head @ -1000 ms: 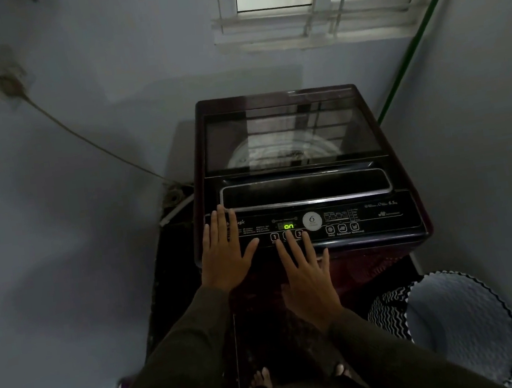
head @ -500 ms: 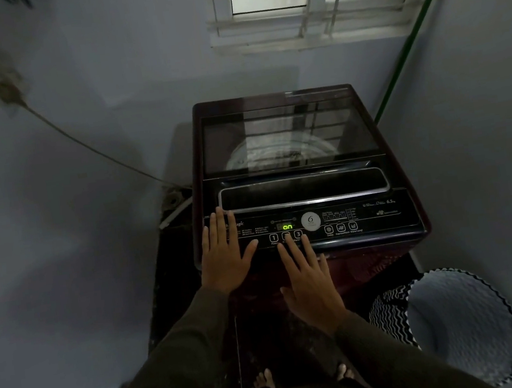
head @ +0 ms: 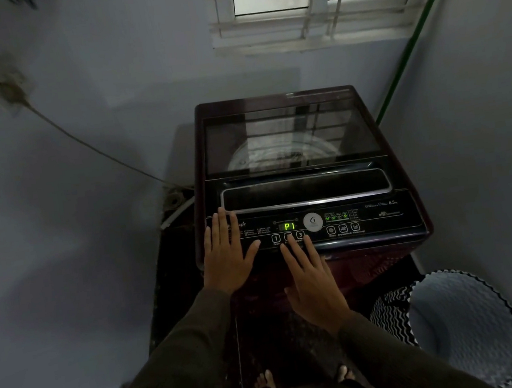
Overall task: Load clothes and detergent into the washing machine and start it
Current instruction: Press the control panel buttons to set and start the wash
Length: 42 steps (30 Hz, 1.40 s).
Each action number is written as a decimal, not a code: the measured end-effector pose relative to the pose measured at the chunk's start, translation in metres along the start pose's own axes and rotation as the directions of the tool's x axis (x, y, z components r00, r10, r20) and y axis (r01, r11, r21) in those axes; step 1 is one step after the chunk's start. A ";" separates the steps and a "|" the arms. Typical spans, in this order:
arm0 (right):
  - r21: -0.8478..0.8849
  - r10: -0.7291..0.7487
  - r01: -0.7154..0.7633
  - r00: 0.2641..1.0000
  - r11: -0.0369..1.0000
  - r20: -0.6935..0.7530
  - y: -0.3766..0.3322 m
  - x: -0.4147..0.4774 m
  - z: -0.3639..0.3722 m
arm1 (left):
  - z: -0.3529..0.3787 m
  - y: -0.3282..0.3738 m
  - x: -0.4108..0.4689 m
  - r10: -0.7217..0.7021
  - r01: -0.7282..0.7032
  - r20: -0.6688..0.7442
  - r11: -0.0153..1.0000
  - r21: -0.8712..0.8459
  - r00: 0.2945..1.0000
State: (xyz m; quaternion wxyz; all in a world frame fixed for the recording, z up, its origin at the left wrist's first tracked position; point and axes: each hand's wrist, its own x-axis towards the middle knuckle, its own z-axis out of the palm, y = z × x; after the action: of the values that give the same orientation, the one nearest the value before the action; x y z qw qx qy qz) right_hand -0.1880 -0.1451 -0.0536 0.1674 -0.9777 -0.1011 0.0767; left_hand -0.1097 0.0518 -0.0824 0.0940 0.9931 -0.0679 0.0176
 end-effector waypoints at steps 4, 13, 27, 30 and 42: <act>0.012 0.012 -0.012 1.000 1.000 -0.020 -0.003 0.001 -0.003 | 0.000 0.000 0.001 -0.008 0.008 0.012 1.000 -0.003 1.000; -0.086 0.032 -0.036 0.998 0.996 -0.047 -0.004 0.004 -0.004 | 0.000 0.001 -0.001 -0.002 0.002 -0.006 1.000 -0.010 1.000; -0.122 0.013 -0.018 0.999 0.992 -0.041 -0.005 0.006 -0.005 | -0.003 0.001 -0.001 -0.004 0.004 0.011 0.999 -0.038 1.000; -0.119 0.017 -0.021 0.999 0.993 -0.030 -0.003 0.005 -0.003 | -0.003 0.000 0.000 0.005 -0.003 0.025 0.997 -0.073 1.000; -0.129 0.002 -0.009 0.998 0.992 -0.056 0.000 0.004 0.002 | -0.007 -0.004 0.000 0.023 -0.016 0.050 0.991 -0.133 0.998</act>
State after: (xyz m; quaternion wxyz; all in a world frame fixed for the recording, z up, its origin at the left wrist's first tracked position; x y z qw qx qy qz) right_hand -0.1848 -0.1434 -0.0553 0.1062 -0.9885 -0.0986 0.0432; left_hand -0.1093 0.0571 -0.0763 0.1576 0.9841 -0.0811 -0.0114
